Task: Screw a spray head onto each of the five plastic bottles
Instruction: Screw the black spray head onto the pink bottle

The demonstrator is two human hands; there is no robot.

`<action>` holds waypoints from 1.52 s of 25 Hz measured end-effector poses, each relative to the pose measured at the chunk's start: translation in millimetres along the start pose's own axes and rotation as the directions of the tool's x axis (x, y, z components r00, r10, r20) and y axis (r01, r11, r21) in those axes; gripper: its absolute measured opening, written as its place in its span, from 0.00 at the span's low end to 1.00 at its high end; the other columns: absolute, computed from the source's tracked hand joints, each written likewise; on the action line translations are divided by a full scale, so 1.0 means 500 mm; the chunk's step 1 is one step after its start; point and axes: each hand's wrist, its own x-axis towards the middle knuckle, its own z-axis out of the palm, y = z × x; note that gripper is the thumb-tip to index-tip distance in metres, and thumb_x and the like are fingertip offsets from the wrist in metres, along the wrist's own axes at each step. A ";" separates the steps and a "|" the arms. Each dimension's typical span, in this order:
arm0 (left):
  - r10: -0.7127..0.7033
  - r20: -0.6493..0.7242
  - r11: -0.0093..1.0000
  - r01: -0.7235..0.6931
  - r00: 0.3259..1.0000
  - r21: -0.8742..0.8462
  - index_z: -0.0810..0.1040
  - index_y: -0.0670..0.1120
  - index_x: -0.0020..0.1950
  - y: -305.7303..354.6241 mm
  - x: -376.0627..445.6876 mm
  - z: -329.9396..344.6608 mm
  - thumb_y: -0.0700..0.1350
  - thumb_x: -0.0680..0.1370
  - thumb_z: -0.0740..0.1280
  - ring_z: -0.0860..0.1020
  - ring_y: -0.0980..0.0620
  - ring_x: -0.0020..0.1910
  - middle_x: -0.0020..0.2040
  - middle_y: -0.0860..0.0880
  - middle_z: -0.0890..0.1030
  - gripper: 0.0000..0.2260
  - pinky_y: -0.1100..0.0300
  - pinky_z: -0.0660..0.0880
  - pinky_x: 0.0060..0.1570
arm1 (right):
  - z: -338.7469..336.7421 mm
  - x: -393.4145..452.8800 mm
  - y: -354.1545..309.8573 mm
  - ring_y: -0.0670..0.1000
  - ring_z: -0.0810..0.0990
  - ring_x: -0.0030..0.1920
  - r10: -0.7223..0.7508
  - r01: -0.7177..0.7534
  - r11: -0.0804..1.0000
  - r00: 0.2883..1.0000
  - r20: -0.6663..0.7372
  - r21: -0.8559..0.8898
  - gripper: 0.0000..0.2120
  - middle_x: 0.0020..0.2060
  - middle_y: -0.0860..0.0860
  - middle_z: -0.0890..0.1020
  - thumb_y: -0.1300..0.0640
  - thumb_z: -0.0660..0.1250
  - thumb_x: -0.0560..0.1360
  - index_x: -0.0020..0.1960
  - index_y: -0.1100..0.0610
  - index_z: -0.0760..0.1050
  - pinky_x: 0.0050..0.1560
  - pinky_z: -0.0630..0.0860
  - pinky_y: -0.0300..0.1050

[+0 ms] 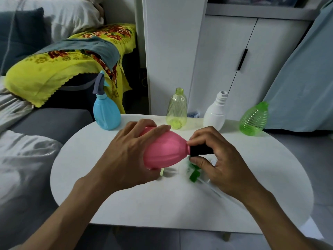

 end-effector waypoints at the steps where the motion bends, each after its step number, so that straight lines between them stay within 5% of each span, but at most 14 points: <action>1: 0.001 -0.018 1.000 -0.001 1.000 0.004 0.66 0.53 0.75 0.003 0.000 0.000 0.58 0.61 0.80 0.71 0.44 0.62 0.67 0.47 0.72 0.45 0.46 0.77 0.54 | -0.004 -0.001 0.001 0.48 0.80 0.52 0.016 -0.015 0.999 1.000 -0.019 0.035 0.14 0.51 0.42 0.77 0.62 0.73 0.72 0.55 0.52 0.76 0.52 0.77 0.38; 3: 0.001 -0.057 1.000 0.000 0.998 0.014 0.68 0.51 0.74 0.008 0.000 0.000 0.57 0.62 0.80 0.70 0.43 0.63 0.68 0.45 0.72 0.44 0.44 0.76 0.55 | -0.011 -0.002 -0.001 0.47 0.81 0.51 0.091 -0.084 0.989 0.994 -0.052 0.121 0.18 0.50 0.42 0.80 0.57 0.75 0.71 0.57 0.45 0.74 0.51 0.75 0.31; 6: 0.020 -0.094 0.998 -0.015 0.995 0.053 0.69 0.49 0.74 0.014 0.000 0.002 0.55 0.62 0.81 0.70 0.40 0.65 0.68 0.42 0.73 0.43 0.42 0.74 0.57 | -0.015 -0.002 -0.004 0.48 0.82 0.46 0.198 -0.182 0.960 0.978 -0.057 0.212 0.17 0.48 0.43 0.80 0.47 0.72 0.71 0.57 0.39 0.72 0.49 0.78 0.38; 12: 0.087 -0.116 0.982 -0.066 0.989 0.177 0.69 0.49 0.73 0.014 0.005 0.011 0.52 0.62 0.81 0.70 0.36 0.65 0.67 0.38 0.74 0.42 0.38 0.72 0.59 | -0.006 0.000 -0.003 0.43 0.83 0.41 0.359 -0.347 0.837 0.932 0.054 0.423 0.05 0.40 0.45 0.85 0.51 0.72 0.73 0.48 0.47 0.78 0.41 0.77 0.35; 17: 0.144 -0.134 0.969 -0.112 0.981 0.222 0.66 0.51 0.72 0.015 0.008 0.021 0.51 0.61 0.82 0.70 0.35 0.65 0.67 0.37 0.75 0.43 0.38 0.71 0.60 | -0.018 0.000 0.001 0.54 0.86 0.38 0.554 -0.504 0.573 0.819 0.148 0.646 0.12 0.36 0.54 0.86 0.52 0.80 0.63 0.43 0.54 0.83 0.36 0.81 0.45; 20: 0.160 -0.113 0.972 -0.137 0.981 0.189 0.66 0.51 0.73 0.018 0.006 0.022 0.52 0.62 0.81 0.69 0.36 0.66 0.68 0.38 0.74 0.43 0.39 0.71 0.61 | -0.030 0.005 -0.002 0.58 0.83 0.34 0.601 -0.594 0.464 0.756 0.259 0.657 0.11 0.36 0.60 0.84 0.55 0.80 0.64 0.41 0.57 0.81 0.42 0.80 0.63; 21: 0.164 -0.103 0.975 -0.145 0.981 0.171 0.66 0.51 0.73 0.019 0.007 0.023 0.53 0.62 0.81 0.69 0.37 0.66 0.68 0.39 0.73 0.43 0.39 0.71 0.61 | -0.033 0.005 -0.001 0.59 0.82 0.34 0.612 -0.614 0.460 0.743 0.272 0.642 0.10 0.36 0.61 0.84 0.54 0.78 0.66 0.41 0.58 0.81 0.45 0.76 0.73; 23: 0.146 -0.096 0.985 -0.135 0.985 0.107 0.66 0.51 0.74 0.021 0.007 0.025 0.54 0.63 0.80 0.70 0.38 0.66 0.68 0.40 0.73 0.42 0.40 0.72 0.60 | -0.045 0.002 0.002 0.62 0.82 0.38 0.614 -0.626 0.461 0.737 0.283 0.629 0.18 0.39 0.63 0.84 0.45 0.75 0.68 0.42 0.61 0.82 0.49 0.74 0.76; 26: 0.055 -0.121 0.998 -0.056 0.991 -0.004 0.70 0.50 0.73 0.019 0.011 0.024 0.53 0.62 0.81 0.70 0.40 0.64 0.67 0.42 0.73 0.41 0.41 0.75 0.59 | -0.076 -0.003 0.006 0.64 0.84 0.50 0.547 -0.611 0.469 0.768 0.334 0.638 0.29 0.52 0.62 0.85 0.35 0.66 0.70 0.53 0.58 0.84 0.50 0.81 0.62; 29: -0.019 -0.127 0.996 0.007 0.992 -0.093 0.70 0.50 0.73 0.013 0.014 0.020 0.53 0.61 0.82 0.70 0.42 0.64 0.67 0.44 0.73 0.42 0.41 0.76 0.57 | -0.089 -0.010 0.004 0.66 0.81 0.56 0.411 -0.539 0.547 0.840 0.355 0.641 0.31 0.61 0.59 0.82 0.35 0.64 0.72 0.65 0.56 0.78 0.57 0.79 0.62; 31: -0.024 -0.127 0.994 0.010 0.992 -0.112 0.69 0.51 0.73 0.009 0.012 0.018 0.54 0.61 0.82 0.70 0.43 0.65 0.68 0.45 0.72 0.43 0.42 0.77 0.57 | -0.084 -0.013 0.002 0.65 0.82 0.56 0.377 -0.492 0.627 0.870 0.318 0.604 0.32 0.62 0.57 0.82 0.36 0.64 0.73 0.68 0.56 0.76 0.59 0.78 0.63; 36: -0.003 -0.117 0.988 -0.016 0.993 -0.156 0.67 0.52 0.73 0.010 0.007 0.016 0.55 0.61 0.82 0.70 0.44 0.65 0.68 0.46 0.72 0.44 0.43 0.77 0.57 | -0.086 -0.012 -0.005 0.56 0.83 0.56 0.316 -0.446 0.781 0.886 0.339 0.438 0.43 0.62 0.51 0.82 0.23 0.61 0.65 0.70 0.51 0.72 0.57 0.79 0.48; 38: -0.007 -0.114 0.986 -0.013 0.993 -0.167 0.68 0.51 0.73 0.012 0.007 0.015 0.54 0.61 0.82 0.70 0.43 0.64 0.68 0.45 0.72 0.44 0.42 0.78 0.55 | -0.080 -0.017 -0.001 0.52 0.83 0.56 0.295 -0.407 0.822 0.903 0.314 0.398 0.39 0.60 0.48 0.83 0.22 0.58 0.66 0.69 0.45 0.74 0.58 0.78 0.48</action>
